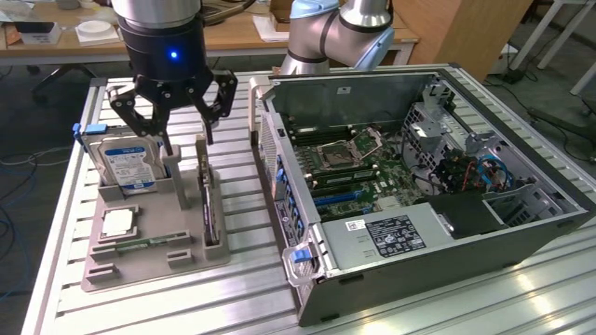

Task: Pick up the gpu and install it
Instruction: 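Pick up the gpu and move the gpu toward the slot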

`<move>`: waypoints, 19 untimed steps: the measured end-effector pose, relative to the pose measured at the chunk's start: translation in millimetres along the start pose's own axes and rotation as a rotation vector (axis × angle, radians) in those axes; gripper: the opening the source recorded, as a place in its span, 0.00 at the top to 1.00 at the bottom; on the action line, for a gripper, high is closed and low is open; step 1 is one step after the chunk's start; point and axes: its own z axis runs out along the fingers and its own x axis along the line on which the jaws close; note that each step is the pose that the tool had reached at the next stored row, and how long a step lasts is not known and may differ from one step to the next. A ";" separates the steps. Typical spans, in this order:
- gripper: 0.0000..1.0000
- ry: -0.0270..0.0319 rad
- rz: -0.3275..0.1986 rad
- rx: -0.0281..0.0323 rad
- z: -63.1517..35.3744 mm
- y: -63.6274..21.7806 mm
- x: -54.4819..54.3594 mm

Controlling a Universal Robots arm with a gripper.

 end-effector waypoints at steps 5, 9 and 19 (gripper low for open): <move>0.41 -0.0001 0.002 0.0000 1.1 -0.6 0.1; 0.41 -0.0001 0.003 0.0001 1.9 -1.0 0.2; 0.41 -0.0001 0.004 0.0001 3.9 -2.2 0.4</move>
